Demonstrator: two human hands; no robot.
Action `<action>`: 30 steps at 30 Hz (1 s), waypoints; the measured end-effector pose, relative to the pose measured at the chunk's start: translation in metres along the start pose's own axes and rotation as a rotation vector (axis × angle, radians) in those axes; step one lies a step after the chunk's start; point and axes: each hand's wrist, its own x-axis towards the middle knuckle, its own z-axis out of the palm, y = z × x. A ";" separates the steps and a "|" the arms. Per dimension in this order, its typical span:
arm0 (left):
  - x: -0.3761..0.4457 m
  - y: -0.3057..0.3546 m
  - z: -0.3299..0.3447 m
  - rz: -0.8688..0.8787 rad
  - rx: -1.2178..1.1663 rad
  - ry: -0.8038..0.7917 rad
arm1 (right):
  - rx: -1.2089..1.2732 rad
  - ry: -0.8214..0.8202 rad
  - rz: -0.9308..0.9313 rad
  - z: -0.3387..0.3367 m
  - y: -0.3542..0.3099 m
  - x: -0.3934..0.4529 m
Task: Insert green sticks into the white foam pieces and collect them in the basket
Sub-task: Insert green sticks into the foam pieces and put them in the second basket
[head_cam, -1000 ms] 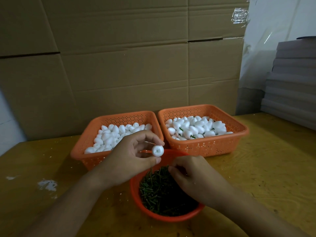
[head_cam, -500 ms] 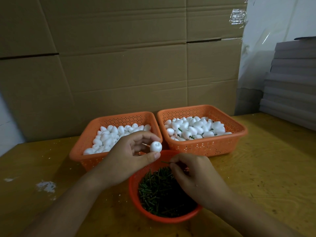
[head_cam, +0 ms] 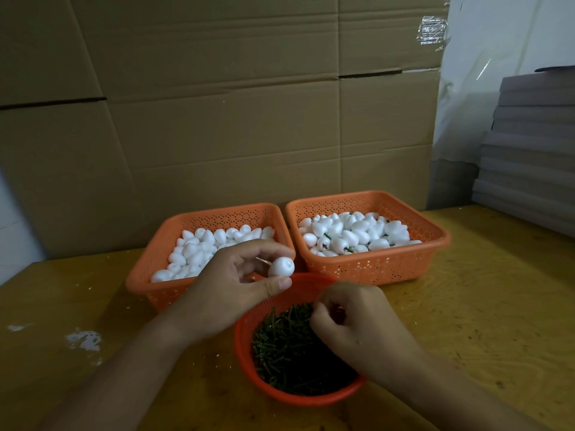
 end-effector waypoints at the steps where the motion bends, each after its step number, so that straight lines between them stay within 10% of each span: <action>1: 0.000 -0.001 0.000 0.008 0.016 0.000 | -0.005 0.003 0.004 0.000 0.001 0.000; 13: 0.001 -0.009 -0.001 -0.015 0.157 -0.007 | 0.158 0.064 0.092 -0.005 -0.006 0.002; 24: 0.001 -0.007 -0.002 -0.016 0.117 -0.019 | 1.252 0.125 0.419 -0.022 -0.021 0.011; 30: 0.001 -0.009 -0.002 -0.021 0.117 -0.030 | 1.443 0.078 0.550 -0.025 -0.022 0.014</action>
